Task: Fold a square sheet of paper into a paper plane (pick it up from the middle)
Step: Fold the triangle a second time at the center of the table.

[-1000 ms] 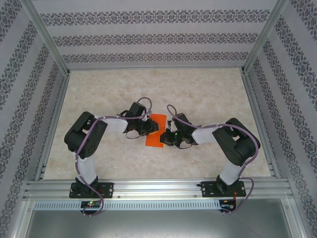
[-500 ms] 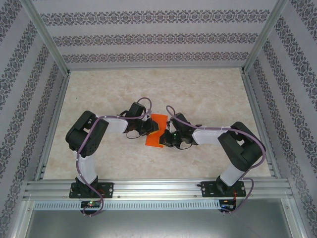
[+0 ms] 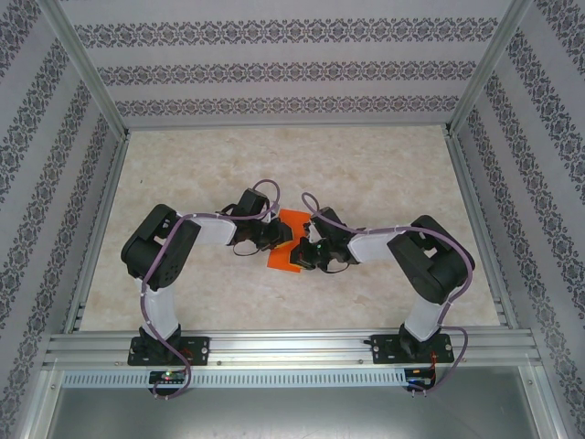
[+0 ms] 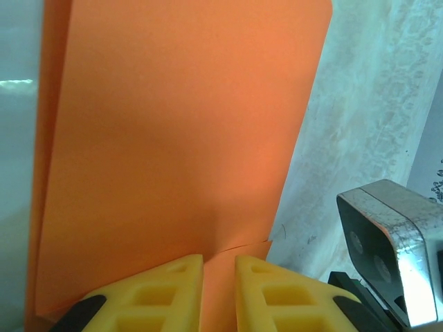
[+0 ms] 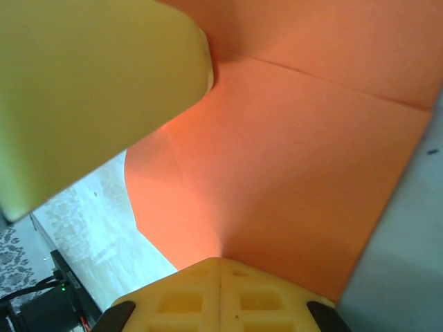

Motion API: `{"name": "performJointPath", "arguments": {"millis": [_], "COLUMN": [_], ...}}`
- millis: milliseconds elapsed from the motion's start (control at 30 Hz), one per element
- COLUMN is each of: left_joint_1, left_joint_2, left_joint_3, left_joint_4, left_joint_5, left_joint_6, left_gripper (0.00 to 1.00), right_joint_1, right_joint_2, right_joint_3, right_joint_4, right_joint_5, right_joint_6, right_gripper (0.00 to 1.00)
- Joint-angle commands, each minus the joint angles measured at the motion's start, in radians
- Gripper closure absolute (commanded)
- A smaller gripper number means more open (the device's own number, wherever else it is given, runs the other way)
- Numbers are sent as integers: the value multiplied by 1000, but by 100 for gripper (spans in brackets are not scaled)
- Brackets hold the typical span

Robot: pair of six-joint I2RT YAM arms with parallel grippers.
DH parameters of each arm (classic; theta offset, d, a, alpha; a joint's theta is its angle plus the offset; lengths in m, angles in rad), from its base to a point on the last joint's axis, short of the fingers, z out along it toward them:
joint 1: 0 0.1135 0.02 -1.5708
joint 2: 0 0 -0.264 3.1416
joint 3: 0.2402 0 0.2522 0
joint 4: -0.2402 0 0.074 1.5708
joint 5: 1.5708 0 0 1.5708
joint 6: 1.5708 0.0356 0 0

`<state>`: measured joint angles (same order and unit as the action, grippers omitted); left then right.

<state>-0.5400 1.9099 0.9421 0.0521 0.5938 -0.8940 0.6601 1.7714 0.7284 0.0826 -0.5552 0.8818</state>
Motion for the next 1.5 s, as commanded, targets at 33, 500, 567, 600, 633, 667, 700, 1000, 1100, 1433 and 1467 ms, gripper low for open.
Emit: {"name": "performJointPath", "arguments": {"millis": [33,500,567,600,633,667,700,1000,1100,1433,1467], "left_joint_1": [-9,-8,-8,-8,-9,-8,-8,-9,-9,-8,-8], "left_joint_2": [38,29,26,21,18,13,11,-82,-115,-137,-134], "left_joint_3": [-21,-2,3,3,3,5,8,35,60,83,83], "left_joint_4": [-80,-110,-111,-112,-116,-121,-122,-131,-154,-251,-251], "left_joint_5": [-84,-90,-86,-86,-88,-89,-87,-55,-54,-110,-111], "left_joint_6": [26,31,32,33,33,33,33,26,33,85,86], "left_gripper": [79,79,79,79,79,79,79,74,72,72,72], "right_joint_1": [8,15,15,13,12,9,7,-48,-56,-64,-65], "right_joint_2": [9,-112,-141,-157,-171,-187,-204,-263,-214,-79,-71], "right_joint_3": [-80,-146,-136,-128,-124,-116,-109,-30,-1,65,67], "right_joint_4": [-13,-138,-188,-211,-227,-245,-257,-205,-156,-86,-84], "right_joint_5": [22,38,53,62,64,69,83,191,186,188,189], "right_joint_6": [22,-26,-46,-55,-60,-65,-68,-48,-29,11,17], "right_gripper": [94,93,93,93,93,93,92,74,70,66,66]}}
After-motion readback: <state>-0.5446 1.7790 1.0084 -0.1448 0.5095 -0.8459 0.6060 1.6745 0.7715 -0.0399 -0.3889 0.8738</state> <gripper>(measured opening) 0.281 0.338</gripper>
